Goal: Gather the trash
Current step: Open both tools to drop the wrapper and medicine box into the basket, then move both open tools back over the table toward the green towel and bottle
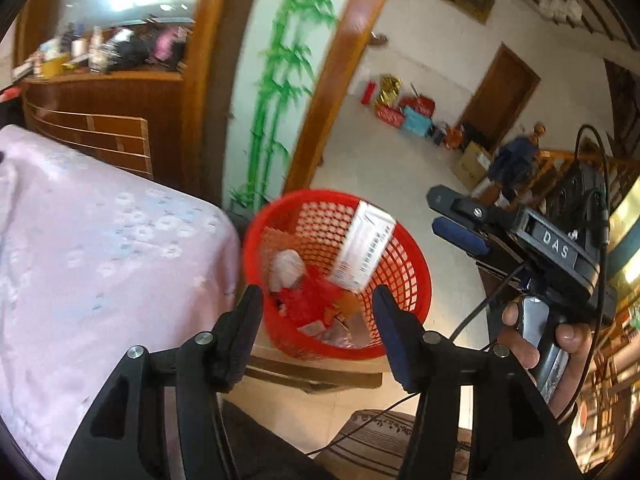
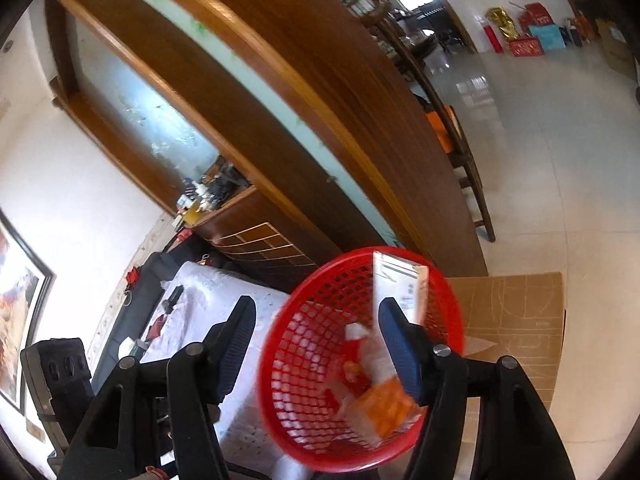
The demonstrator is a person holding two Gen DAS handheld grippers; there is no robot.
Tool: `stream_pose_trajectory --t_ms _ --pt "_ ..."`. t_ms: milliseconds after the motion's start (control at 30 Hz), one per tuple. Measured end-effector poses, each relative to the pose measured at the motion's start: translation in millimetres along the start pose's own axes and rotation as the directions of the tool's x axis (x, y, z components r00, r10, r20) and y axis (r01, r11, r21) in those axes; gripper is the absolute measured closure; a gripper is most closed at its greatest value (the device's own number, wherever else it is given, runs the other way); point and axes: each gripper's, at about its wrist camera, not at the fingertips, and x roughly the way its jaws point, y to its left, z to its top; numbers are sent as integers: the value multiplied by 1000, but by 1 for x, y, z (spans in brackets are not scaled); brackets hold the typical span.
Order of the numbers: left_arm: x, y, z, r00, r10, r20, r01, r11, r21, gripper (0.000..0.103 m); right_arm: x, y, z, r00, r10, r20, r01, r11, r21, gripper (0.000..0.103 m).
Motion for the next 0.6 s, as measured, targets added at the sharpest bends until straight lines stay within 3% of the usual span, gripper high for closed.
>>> stream_pose_trajectory --t_ms 100,200,300,333,433,600 --pt "-49 19 -9 994 55 92 -48 997 -68 32 -8 28 -3 999 46 6 -45 997 -63 31" --pt "-102 40 -21 974 140 178 -117 985 -130 29 -11 61 -10 994 110 -4 -110 986 -122 30" --pt "-151 65 -37 933 265 245 -218 955 -202 24 -9 103 -24 980 195 -35 -198 960 -200 27" --pt "-170 76 -45 910 323 260 -264 935 -237 23 -6 122 -31 971 232 -56 -239 943 -233 26" --pt "-208 107 -65 864 424 273 -332 886 -325 23 4 161 -52 946 304 -110 -323 900 -291 22" --pt "-258 157 -99 804 527 276 -367 804 -468 23 33 227 -90 890 389 -239 -450 833 -321 22"
